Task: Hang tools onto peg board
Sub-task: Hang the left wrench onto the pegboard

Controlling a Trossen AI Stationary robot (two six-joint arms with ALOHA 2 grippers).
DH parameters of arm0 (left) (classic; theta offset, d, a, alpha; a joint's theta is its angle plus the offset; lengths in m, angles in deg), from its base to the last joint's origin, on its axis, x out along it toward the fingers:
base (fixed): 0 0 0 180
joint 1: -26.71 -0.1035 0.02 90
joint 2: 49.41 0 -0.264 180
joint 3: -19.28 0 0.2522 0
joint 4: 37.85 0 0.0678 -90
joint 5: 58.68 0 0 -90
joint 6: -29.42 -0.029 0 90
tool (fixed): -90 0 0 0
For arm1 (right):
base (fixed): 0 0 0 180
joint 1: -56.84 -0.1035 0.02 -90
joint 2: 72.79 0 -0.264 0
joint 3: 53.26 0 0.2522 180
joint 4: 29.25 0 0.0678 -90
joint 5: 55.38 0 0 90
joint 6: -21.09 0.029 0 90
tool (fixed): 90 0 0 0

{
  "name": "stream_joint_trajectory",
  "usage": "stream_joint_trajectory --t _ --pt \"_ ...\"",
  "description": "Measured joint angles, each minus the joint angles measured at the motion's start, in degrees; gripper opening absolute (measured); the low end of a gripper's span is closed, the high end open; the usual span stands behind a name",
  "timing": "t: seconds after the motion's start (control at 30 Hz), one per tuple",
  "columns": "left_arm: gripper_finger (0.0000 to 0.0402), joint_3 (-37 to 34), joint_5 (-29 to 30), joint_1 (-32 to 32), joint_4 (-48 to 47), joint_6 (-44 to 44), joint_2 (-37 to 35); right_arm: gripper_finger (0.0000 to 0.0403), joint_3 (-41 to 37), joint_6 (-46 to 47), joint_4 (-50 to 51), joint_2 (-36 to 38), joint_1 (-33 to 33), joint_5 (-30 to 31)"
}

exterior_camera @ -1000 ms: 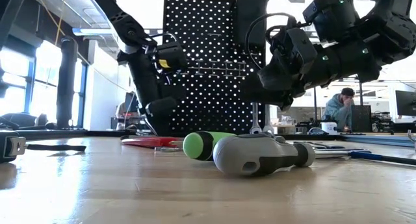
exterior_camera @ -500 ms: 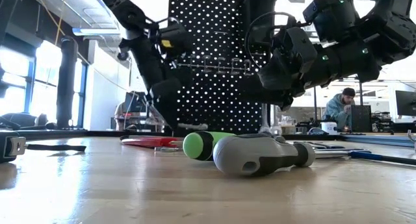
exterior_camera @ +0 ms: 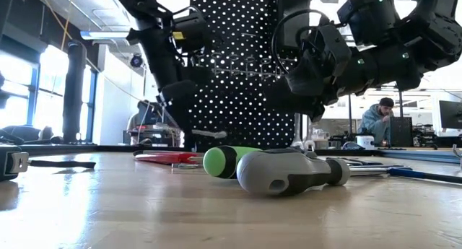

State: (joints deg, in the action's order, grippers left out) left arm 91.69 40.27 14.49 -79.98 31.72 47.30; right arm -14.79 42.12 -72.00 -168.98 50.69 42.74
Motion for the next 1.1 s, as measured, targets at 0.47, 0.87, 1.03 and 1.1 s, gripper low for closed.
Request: stream_joint_trajectory --t 0.47,0.87,1.03,1.1 --pt "0.0001 0.00 5.95 -0.97 -7.12 -0.60 -0.49 0.0174 0.00 -0.19 -0.59 0.00 -0.76 -0.15" --pt "0.0001 -0.41 6.17 -0.79 -6.21 -1.47 -8.89 0.0174 0.00 -0.49 -0.43 0.00 -1.40 -0.15" --pt "0.0001 -2.69 7.45 -0.58 -6.43 0.08 -13.05 0.0174 0.00 0.39 -1.07 0.00 -1.40 -0.15" --pt "0.0001 -3.60 8.07 0.09 -6.02 0.74 -14.75 0.0174 0.00 1.44 -1.14 0.00 -1.40 -0.14"
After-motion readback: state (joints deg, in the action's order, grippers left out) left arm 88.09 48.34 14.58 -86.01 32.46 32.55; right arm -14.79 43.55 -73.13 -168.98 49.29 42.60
